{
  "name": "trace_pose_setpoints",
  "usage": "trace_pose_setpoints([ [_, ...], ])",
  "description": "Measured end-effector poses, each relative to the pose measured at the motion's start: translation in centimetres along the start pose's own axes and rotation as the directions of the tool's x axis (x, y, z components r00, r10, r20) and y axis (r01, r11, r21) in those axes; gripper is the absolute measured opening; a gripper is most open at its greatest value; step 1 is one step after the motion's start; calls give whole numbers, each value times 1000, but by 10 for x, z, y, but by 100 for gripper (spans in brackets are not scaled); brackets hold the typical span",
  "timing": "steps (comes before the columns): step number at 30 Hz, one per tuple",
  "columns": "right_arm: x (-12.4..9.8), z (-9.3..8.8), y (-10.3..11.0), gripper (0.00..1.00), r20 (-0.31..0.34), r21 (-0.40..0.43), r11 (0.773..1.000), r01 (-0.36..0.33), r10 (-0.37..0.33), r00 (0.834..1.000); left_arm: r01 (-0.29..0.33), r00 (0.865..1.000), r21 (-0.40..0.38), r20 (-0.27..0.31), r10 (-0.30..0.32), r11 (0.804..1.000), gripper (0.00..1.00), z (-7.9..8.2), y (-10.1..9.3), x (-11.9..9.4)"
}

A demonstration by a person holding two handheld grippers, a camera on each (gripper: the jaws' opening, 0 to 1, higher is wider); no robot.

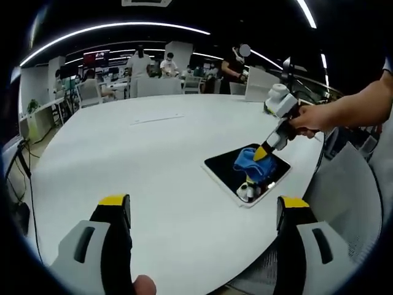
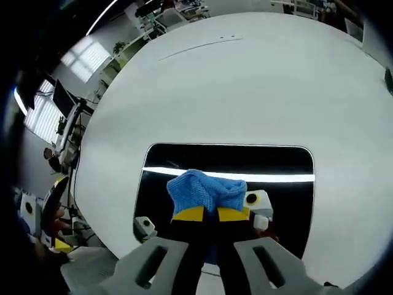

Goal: Wipe the mirror surface with the cleaning cloth until all visible marks leave the cleaned area.

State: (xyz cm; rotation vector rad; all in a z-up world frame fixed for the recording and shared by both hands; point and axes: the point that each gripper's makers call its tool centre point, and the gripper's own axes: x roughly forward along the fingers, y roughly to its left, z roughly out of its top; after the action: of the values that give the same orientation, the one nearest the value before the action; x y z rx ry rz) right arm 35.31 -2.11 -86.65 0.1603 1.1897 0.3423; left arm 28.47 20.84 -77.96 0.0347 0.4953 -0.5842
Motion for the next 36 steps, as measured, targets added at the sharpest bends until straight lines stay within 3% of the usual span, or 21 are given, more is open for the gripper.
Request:
trace_pose_setpoints([
  [36, -18, -4, -59, 0, 27, 45, 999, 28, -29, 999, 17, 1000, 9, -4, -17, 1000, 99, 3, -12, 7],
])
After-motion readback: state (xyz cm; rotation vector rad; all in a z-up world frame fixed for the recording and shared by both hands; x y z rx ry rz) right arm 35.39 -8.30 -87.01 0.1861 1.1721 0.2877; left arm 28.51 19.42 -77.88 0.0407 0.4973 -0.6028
